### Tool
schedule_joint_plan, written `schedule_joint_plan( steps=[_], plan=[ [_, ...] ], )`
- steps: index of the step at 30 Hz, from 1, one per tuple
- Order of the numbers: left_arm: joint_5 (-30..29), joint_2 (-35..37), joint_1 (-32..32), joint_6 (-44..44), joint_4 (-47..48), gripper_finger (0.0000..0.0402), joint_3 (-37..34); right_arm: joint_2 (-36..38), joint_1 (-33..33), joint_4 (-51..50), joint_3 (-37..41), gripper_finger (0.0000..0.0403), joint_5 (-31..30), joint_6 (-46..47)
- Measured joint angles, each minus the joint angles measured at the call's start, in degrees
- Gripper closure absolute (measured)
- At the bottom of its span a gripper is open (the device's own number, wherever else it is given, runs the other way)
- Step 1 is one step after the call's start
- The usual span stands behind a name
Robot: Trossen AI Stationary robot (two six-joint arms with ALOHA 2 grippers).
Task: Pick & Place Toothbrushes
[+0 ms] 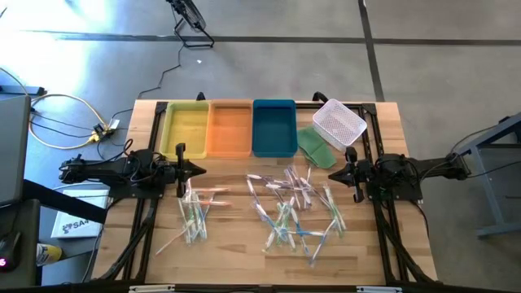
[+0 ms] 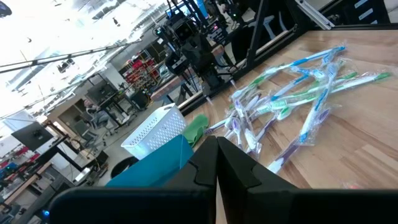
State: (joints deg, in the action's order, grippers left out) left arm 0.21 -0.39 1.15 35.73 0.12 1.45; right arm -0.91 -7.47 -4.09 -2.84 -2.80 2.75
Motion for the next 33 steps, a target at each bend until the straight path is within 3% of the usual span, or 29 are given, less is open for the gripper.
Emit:
schedule_joint_plan(
  steps=[29, 33],
  plan=[
    [0.07, 0.00, 0.00, -0.30, -0.01, 0.0402, -0.01, -0.02, 0.01, 0.04, -0.01, 0.0398, -0.18, -0.64],
    [0.16, -0.01, 0.00, -4.20, -0.02, 0.0402, -0.02, 0.00, 0.01, 0.91, 0.00, 0.0398, -0.18, 4.51]
  ],
)
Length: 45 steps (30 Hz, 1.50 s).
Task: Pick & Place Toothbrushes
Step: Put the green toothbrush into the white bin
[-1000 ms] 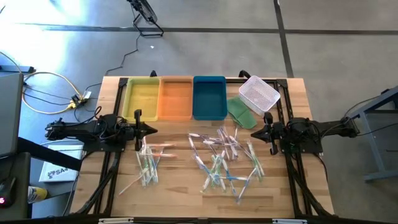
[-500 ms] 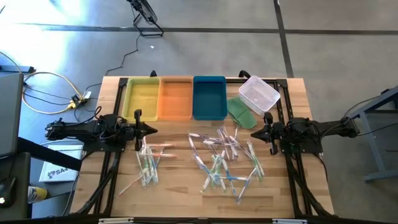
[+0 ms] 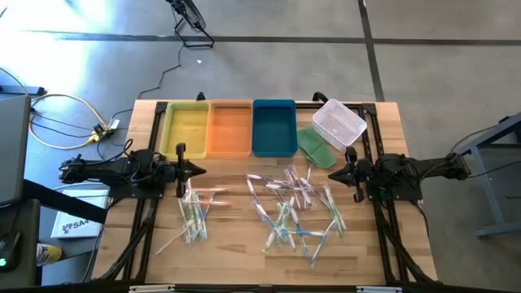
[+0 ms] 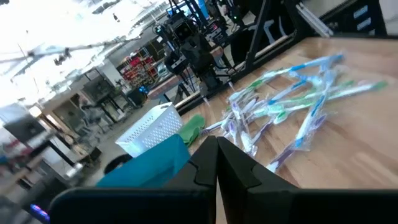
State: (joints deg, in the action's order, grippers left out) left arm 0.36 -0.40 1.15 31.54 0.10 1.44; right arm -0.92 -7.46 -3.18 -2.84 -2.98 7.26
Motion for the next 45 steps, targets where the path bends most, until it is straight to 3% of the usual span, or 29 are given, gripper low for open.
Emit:
schedule_joint_plan(
  steps=[3, 8, 29, 36, 45],
  plan=[
    [0.15, 0.00, 0.00, -7.50, -0.02, 0.0402, 0.02, 0.01, 0.00, 0.55, -0.01, 0.0398, -0.02, 6.31],
    [0.15, 0.00, 0.00, -15.30, -0.02, 0.0402, 0.01, 0.01, -0.02, 0.49, -0.01, 0.0398, 0.15, 7.91],
    [0.13, 0.02, 0.00, -13.39, -0.02, 0.0402, 0.01, 0.01, -0.02, 0.49, -0.01, 0.0398, -0.72, 7.26],
    [-0.13, 0.01, 0.00, -10.37, -0.02, 0.0402, 0.01, -0.01, 0.00, -0.44, -0.01, 0.0398, -3.48, -0.15],
    [-2.15, 0.00, 0.00, -8.87, -0.15, 0.0402, 0.00, -0.01, -0.02, -0.46, 0.00, 0.0398, -3.50, -0.45]
  ],
)
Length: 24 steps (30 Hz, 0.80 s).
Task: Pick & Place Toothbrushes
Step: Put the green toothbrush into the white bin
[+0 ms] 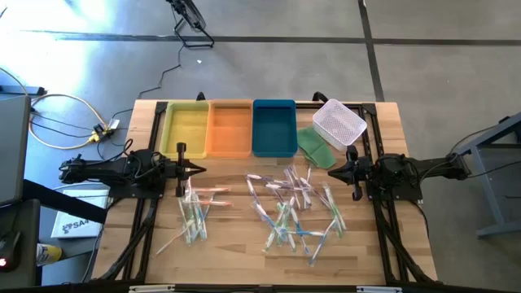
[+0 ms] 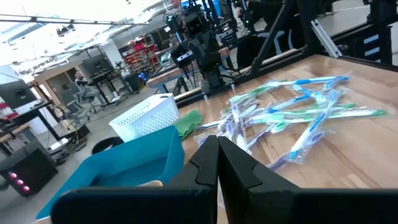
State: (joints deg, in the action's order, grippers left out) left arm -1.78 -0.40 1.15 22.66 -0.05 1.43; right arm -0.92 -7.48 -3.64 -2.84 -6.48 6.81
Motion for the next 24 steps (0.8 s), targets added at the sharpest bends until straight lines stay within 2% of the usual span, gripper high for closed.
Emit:
schedule_joint_plan(
  steps=[10, 24],
  plan=[
    [-0.07, 0.00, 0.00, 0.19, 0.00, 0.0402, 0.02, 0.00, 0.00, 0.02, -0.02, 0.0398, 2.27, 0.48],
    [-0.09, 0.00, 0.00, 0.01, 0.02, 0.0402, 0.02, 0.02, 0.00, 3.16, -0.01, 0.0398, 2.37, 0.62]
  ],
)
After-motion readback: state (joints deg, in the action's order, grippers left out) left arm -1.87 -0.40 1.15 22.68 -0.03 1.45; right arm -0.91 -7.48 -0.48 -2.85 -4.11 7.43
